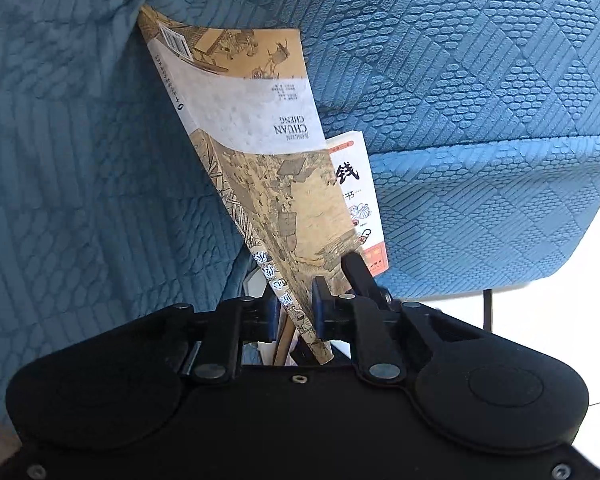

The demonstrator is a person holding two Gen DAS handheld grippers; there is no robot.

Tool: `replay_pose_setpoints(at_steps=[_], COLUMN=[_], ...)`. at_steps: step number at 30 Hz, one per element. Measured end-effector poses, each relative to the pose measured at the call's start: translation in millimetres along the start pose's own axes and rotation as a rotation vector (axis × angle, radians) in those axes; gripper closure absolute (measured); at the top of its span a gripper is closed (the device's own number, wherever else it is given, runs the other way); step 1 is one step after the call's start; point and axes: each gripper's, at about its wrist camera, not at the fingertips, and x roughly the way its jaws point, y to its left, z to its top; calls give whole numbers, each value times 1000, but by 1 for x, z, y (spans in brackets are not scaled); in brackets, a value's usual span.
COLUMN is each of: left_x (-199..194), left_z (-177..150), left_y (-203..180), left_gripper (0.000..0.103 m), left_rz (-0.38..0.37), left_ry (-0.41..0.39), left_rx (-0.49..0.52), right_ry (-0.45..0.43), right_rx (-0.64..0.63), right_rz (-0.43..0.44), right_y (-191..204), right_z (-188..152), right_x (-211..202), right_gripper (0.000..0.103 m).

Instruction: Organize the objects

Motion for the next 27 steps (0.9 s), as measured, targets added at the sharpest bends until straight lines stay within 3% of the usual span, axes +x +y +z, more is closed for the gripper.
replay_pose_setpoints(at_steps=[7, 9, 12, 15, 18, 27], left_x=[-22, -27, -34, -40, -47, -75], left_z=[1, 1, 0, -4, -4, -21], left_y=[3, 2, -2, -7, -9, -39], left_gripper=[88, 88, 88, 88, 88, 87], left_rz=[5, 23, 74, 133, 142, 131], left_ry=[2, 5, 17, 12, 11, 5], left_rx=[21, 39, 88, 145, 153, 216], right_ry=[-46, -43, -56, -32, -28, -60], right_rx=[104, 75, 31, 20, -24, -266], right_rz=[-30, -49, -108, -108, -80, -81], right_y=[-21, -20, -18, -18, -9, 50], right_z=[6, 6, 2, -2, -3, -22], right_x=[1, 0, -3, -3, -9, -47], right_gripper=[47, 60, 67, 77, 86, 88])
